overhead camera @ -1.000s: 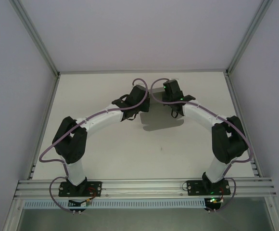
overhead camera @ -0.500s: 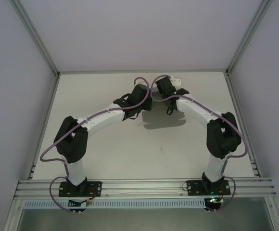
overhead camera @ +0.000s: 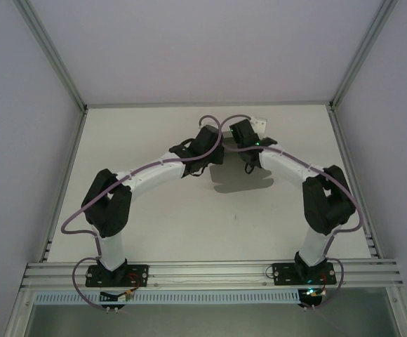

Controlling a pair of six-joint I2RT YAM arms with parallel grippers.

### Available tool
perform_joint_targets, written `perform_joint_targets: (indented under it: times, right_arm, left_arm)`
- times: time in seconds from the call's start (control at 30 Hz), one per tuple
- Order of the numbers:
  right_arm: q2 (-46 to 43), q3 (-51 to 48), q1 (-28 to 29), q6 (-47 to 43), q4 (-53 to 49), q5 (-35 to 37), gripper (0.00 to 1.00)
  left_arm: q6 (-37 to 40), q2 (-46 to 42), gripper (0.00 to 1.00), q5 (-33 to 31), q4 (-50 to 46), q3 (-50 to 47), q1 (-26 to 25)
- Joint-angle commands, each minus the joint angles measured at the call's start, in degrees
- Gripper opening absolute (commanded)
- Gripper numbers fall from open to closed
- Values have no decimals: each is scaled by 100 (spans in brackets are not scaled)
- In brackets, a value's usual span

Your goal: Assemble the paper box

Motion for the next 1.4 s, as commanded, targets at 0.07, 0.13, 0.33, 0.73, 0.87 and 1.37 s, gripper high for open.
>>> perform_joint_targets:
  times: [0.07, 0.13, 0.33, 0.73, 0.87, 1.37]
  right_arm:
    - [-705, -914, -424, -1032, 2053, -2232, 35]
    - [-828, -988, -423, -1076, 2127, -2707, 41]
    - [-1167, -1155, -424, -1271, 2116, -3454, 70]
    - [-2423, -1593, -473, -880, 1364, -2227, 100]
    - [-2830, -1365, -732, -274, 41, -1621, 100]
    - [-3595, -1757, -1316, -173, -842, -1735, 100]
  left_arm:
    - [-191, -107, 0, -354, -430, 188, 54]
    - [-179, -101, 0, -345, -407, 178, 55]
    - [-171, -109, 0, -332, -382, 128, 58]
    - [1020, -226, 0, 488, -399, 59, 264]
    - [2660, -248, 0, 1274, -1440, 369, 420]
    - [4759, 1355, 0, 547, -4891, 1899, -88]
